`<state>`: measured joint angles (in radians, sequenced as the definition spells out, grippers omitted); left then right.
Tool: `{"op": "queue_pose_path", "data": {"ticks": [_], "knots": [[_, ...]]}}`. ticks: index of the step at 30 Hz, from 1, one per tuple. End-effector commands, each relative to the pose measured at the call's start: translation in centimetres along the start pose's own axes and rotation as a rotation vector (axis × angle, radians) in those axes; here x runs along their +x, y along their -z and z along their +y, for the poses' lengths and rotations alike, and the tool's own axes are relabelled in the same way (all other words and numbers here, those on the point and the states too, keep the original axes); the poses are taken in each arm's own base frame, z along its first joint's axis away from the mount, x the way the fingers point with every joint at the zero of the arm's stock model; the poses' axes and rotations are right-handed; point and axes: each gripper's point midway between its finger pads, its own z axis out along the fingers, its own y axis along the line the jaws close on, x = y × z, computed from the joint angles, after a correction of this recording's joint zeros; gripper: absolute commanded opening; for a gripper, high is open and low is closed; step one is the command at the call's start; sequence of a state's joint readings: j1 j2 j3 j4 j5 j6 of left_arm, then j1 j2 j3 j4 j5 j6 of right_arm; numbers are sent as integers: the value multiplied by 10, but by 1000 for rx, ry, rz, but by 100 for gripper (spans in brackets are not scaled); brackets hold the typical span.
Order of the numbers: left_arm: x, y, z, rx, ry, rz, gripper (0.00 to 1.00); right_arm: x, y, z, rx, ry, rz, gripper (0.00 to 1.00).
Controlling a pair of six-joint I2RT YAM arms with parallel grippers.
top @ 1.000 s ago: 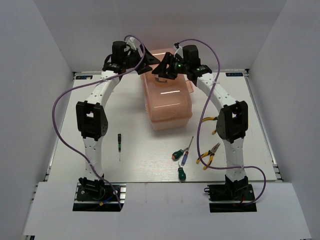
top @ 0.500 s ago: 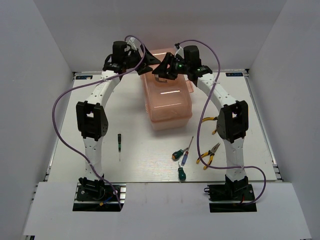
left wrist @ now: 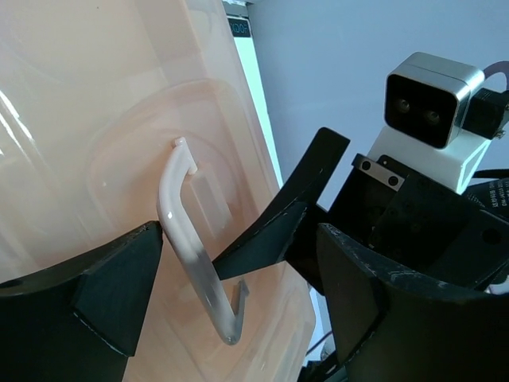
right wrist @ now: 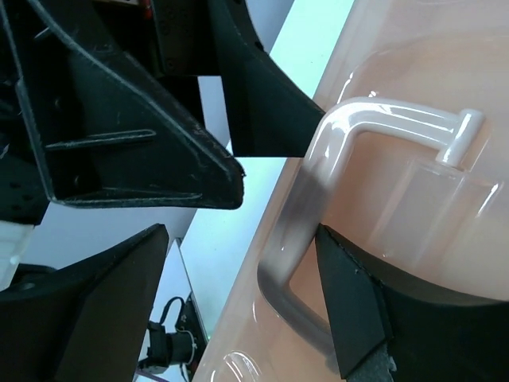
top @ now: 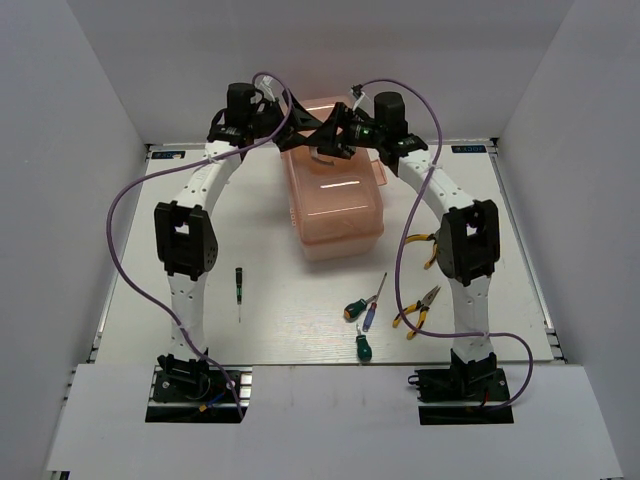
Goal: Sort the tools into containers
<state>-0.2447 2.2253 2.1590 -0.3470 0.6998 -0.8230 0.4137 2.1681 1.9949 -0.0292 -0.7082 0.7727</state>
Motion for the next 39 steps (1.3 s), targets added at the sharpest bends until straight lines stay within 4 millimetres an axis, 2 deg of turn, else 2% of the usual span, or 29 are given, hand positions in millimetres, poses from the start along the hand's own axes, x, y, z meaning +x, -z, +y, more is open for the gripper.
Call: {"op": "queue_pose_path", "data": {"ticks": [1,4,5,6,8,9,10,11,12,14,15,16,17,18,19,21,22,24,25,26,28,29,32,33,34,35,37,38,39], "knots": [[4,-3,-2,16,16,25,88,3,11,42,-119,87,30,80],[2,-2,-5,21,10,20,88,-4,31,48,-100,130,26,79],[2,-2,-5,21,10,20,88,-12,43,47,-86,208,8,79],[4,-2,-4,13,19,28,87,-9,49,40,-48,203,16,75],[5,-2,-1,-1,28,28,85,-8,76,38,18,300,20,72],[11,-4,0,-15,30,41,85,-13,91,33,89,325,-17,70],[11,-4,4,-31,25,36,84,-2,98,17,124,363,4,70],[11,-4,4,-31,25,36,84,-5,110,10,151,418,-14,68],[19,-7,8,-52,34,55,84,1,132,0,236,456,-39,66],[21,-6,15,-79,28,55,82,-6,151,-10,307,510,-81,65],[22,-8,11,-90,12,55,82,-14,171,-6,349,547,-119,63],[25,-9,15,-105,18,69,80,-12,182,-31,461,517,-130,63],[31,-15,19,-121,26,82,79,-12,189,-38,501,487,-136,61],[26,-15,19,-135,10,69,78,-12,194,-49,535,460,-140,61],[33,-15,18,-154,9,86,78,-16,211,-77,622,401,-149,60],[39,-20,26,-197,11,89,74,-24,224,-92,655,322,-172,60],[46,-21,28,-219,19,103,73,-18,225,-116,684,261,-140,60],[52,-24,38,-264,13,101,69,-25,229,-123,682,209,-153,60],[57,-25,35,-270,7,105,68,-22,228,-144,696,173,-137,60],[64,-29,37,-280,-4,115,65,-29,226,-143,687,179,-145,60],[70,-29,43,-322,-14,110,55,-29,216,-162,670,157,-122,61],[78,-32,46,-334,-12,125,51,-35,210,-158,633,168,-117,63],[85,-34,51,-361,-10,131,40,-29,185,-182,560,107,-74,72],[89,-36,48,-357,-14,138,37,-37,180,-173,505,110,-82,74],[89,-36,48,-357,-14,138,30,-42,173,-172,468,105,-97,77],[84,-36,45,-356,-22,123,26,-33,164,-184,433,67,-68,79],[82,-34,44,-364,-23,118,18,-42,155,-176,370,69,-86,80],[82,-36,45,-364,-23,118,16,-35,147,-193,368,26,-73,80],[83,-35,46,-370,-19,123,14,-44,147,-190,358,41,-89,80]]}}
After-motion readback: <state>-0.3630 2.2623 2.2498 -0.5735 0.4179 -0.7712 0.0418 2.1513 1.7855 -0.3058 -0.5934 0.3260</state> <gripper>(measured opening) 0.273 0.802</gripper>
